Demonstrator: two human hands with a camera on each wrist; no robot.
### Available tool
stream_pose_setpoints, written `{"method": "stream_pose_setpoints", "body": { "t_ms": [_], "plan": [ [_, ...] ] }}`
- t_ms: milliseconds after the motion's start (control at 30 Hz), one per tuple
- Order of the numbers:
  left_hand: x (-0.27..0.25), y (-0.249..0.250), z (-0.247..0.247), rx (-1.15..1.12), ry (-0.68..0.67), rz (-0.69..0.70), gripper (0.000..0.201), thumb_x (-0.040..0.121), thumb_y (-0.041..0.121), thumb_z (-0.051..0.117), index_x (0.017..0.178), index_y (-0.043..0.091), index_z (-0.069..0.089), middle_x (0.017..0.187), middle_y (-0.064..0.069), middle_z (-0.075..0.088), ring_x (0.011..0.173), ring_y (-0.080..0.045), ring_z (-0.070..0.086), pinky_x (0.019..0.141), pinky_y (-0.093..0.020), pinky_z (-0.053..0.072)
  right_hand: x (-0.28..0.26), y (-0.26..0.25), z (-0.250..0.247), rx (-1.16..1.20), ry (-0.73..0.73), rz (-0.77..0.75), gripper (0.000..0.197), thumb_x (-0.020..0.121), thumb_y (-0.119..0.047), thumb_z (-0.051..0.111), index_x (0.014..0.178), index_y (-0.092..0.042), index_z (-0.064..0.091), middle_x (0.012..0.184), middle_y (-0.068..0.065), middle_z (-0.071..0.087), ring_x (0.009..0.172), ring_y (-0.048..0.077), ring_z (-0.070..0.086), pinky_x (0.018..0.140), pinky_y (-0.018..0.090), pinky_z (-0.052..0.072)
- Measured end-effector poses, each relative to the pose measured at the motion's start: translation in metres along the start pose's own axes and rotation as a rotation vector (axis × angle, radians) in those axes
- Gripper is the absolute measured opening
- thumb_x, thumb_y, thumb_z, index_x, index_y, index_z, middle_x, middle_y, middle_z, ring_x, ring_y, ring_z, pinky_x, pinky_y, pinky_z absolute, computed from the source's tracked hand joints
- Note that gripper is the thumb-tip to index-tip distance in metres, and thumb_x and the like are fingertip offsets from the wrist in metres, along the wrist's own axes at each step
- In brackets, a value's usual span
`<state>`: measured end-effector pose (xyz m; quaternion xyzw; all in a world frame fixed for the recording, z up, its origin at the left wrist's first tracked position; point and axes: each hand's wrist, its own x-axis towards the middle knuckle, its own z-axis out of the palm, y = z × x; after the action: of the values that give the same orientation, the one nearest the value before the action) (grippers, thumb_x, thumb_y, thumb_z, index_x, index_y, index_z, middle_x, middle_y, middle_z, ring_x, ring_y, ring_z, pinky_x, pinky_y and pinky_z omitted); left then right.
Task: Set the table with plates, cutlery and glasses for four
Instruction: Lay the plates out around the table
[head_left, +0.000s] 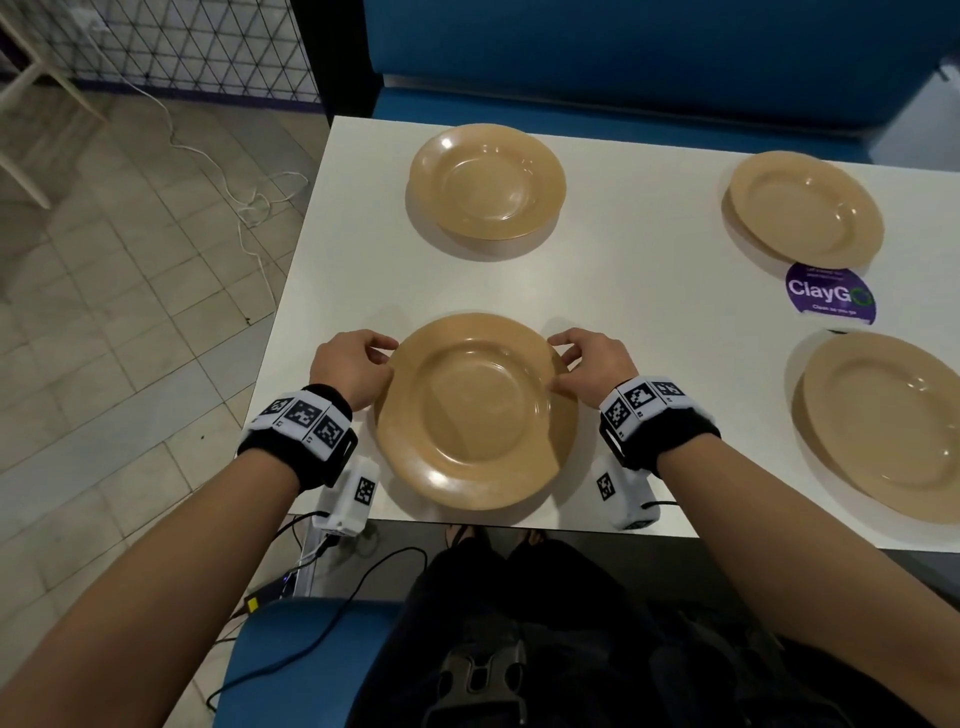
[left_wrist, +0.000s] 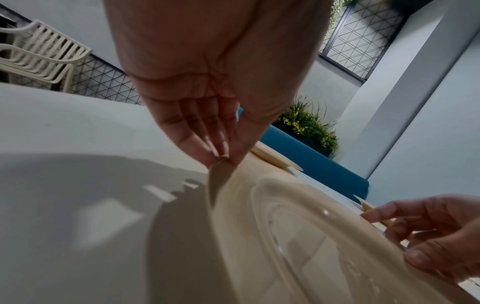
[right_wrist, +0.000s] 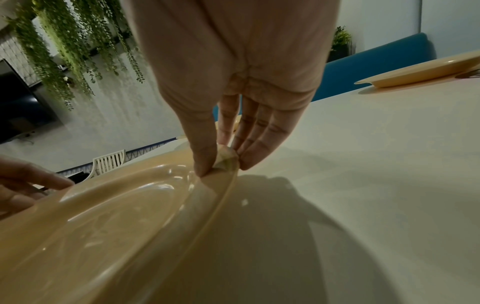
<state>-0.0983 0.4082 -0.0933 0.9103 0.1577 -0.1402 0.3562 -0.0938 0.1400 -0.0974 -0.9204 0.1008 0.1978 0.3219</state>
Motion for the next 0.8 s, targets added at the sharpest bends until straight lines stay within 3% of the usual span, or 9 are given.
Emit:
{"method": "stream_pose_setpoints", "body": {
  "t_ms": [167, 400, 500, 600, 800],
  "plan": [
    [0.001, 0.000, 0.001, 0.013, -0.002, 0.000, 0.031, 0.082, 0.014, 0.061, 0.111, 0.020, 0.067, 0.092, 0.003, 0.068, 0.098, -0.019, 0.063, 0.091, -0.033, 0.051, 0.001, 0.001, 0.000, 0.008, -0.002, 0.001, 0.054, 0.072, -0.009, 0.076, 0.121, -0.023, 0.059, 0.107, 0.003, 0.065, 0.084, 0.016, 0.056, 0.084, 0.028, 0.050],
    [0.002, 0.021, 0.007, -0.004, 0.061, 0.106, 0.033, 0.084, 0.020, 0.065, 0.117, 0.020, 0.062, 0.112, 0.000, 0.066, 0.105, -0.018, 0.058, 0.087, -0.022, 0.041, 0.004, 0.002, -0.005, 0.036, 0.066, -0.025, 0.050, 0.077, -0.025, 0.074, 0.124, -0.022, 0.058, 0.111, 0.003, 0.064, 0.093, 0.017, 0.059, 0.090, 0.030, 0.049],
    [0.003, 0.049, 0.020, -0.059, 0.063, 0.173, 0.037, 0.081, 0.015, 0.065, 0.117, 0.022, 0.060, 0.115, 0.002, 0.063, 0.114, -0.019, 0.053, 0.091, -0.025, 0.041, 0.006, 0.003, -0.020, 0.059, 0.113, -0.036, 0.052, 0.079, -0.030, 0.073, 0.127, -0.020, 0.056, 0.116, 0.004, 0.062, 0.101, 0.018, 0.057, 0.092, 0.028, 0.045],
    [0.003, 0.087, 0.037, -0.126, 0.028, 0.219, 0.042, 0.080, 0.014, 0.065, 0.120, 0.021, 0.057, 0.118, 0.001, 0.060, 0.111, -0.016, 0.053, 0.090, -0.023, 0.040, 0.009, 0.008, -0.042, 0.076, 0.140, -0.035, 0.053, 0.082, -0.030, 0.070, 0.130, -0.020, 0.053, 0.120, 0.004, 0.060, 0.108, 0.019, 0.056, 0.092, 0.027, 0.043],
    [-0.004, 0.177, 0.103, -0.143, -0.144, 0.313, 0.044, 0.083, 0.021, 0.063, 0.126, 0.022, 0.050, 0.123, 0.002, 0.058, 0.110, -0.017, 0.054, 0.088, -0.024, 0.040, 0.021, 0.058, -0.107, 0.153, 0.217, 0.045, 0.050, 0.082, -0.031, 0.069, 0.129, -0.022, 0.053, 0.121, 0.003, 0.060, 0.104, 0.017, 0.057, 0.085, 0.020, 0.039]
  ]
}}
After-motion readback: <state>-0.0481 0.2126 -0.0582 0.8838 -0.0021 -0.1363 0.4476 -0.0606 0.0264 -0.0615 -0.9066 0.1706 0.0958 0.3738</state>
